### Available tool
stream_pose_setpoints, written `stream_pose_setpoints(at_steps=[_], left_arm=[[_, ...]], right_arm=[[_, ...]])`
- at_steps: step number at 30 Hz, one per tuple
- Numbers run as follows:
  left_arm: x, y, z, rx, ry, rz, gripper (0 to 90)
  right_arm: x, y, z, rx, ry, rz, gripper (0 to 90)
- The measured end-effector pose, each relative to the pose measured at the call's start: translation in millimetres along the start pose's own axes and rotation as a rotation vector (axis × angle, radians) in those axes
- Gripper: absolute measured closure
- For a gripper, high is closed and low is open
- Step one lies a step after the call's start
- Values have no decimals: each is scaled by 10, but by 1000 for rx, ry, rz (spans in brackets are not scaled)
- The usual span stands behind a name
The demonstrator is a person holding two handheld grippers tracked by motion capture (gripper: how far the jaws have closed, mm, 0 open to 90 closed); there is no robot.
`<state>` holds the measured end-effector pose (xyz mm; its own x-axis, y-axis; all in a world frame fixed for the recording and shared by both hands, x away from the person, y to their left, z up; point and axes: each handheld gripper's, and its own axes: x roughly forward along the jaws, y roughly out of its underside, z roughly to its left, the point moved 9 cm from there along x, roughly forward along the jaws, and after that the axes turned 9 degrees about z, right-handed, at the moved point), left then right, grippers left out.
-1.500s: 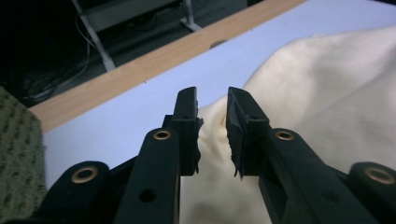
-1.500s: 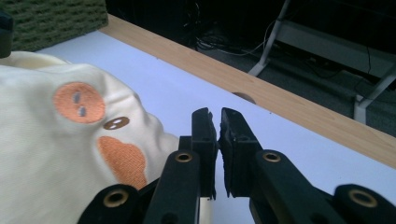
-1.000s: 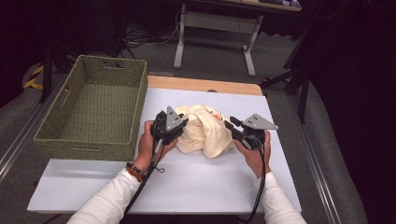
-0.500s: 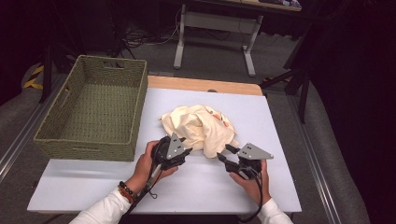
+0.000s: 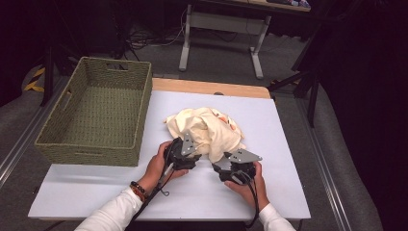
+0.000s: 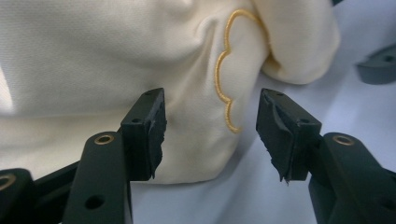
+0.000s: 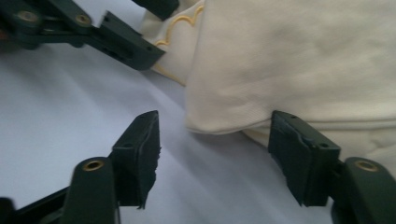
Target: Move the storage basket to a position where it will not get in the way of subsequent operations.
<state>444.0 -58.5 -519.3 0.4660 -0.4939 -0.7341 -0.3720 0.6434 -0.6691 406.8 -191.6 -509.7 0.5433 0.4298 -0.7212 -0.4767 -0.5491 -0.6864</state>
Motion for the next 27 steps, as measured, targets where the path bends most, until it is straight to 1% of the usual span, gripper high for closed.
stream_pose_setpoints(at_steps=[1,2,3,4,6,7,8,9,10,11,12,13,14,15,16,17,18,19,20,22,23,24,25,26,27], left_arm=[[28,10,21,0,-9,16,423],[43,17,38,-7,-8,23,425],[60,12,48,-22,10,19,430],[67,6,62,-32,19,19,453],[89,-2,90,-34,27,21,514],[96,0,88,-33,41,24,552],[101,4,78,-32,57,32,618],[109,1,82,-28,55,37,669],[117,0,73,-25,61,45,704],[122,-8,68,-18,63,43,747],[122,-8,68,-18,63,43,782],[120,-14,70,-22,54,41,807],[116,-17,74,-17,55,37,822],[105,-12,68,-26,63,36,835],[94,-17,75,-21,63,27,842],[94,-17,75,-21,63,27,845],[50,-25,66,-22,66,8,849],[34,-26,52,-19,70,2,850],[8,-28,47,-6,61,-7,851],[-52,-44,18,-9,62,-33,853],[-87,-57,10,-4,62,-47,853],[-122,-71,-4,-5,63,-63,854],[-158,-84,-18,-3,65,-78,854],[-199,-99,-30,2,68,-91,855],[-234,-114,-46,5,73,-104,855]], right_arm=[[11,9,4,-7,8,10,327],[21,6,-3,-11,23,13,331],[30,-5,-8,-1,29,11,331],[40,-20,-14,6,33,7,334],[60,-53,-31,10,54,0,345],[72,-75,-38,27,54,-9,355],[80,-85,-49,31,60,-13,395],[85,-100,-69,33,79,-23,438],[91,-112,-87,37,90,-30,460],[94,-121,-102,46,97,-36,507],[92,-128,-118,44,110,-40,566],[86,-141,-137,35,128,-47,597],[77,-157,-145,43,127,-62,623],[69,-168,-149,46,124,-72,666],[57,-180,-146,43,121,-81,682],[49,-185,-142,34,121,-82,682],[42,-182,-130,40,107,-83,647],[38,-173,-125,44,101,-83,615],[37,-161,-119,46,97,-78,562],[64,-122,-86,57,74,-49,440],[76,-112,-55,54,67,-44,387],[93,-103,-23,40,64,-31,352],[114,-99,6,23,65,-18,352],[130,-107,27,12,66,-17,365],[146,-124,31,11,77,-19,384]])
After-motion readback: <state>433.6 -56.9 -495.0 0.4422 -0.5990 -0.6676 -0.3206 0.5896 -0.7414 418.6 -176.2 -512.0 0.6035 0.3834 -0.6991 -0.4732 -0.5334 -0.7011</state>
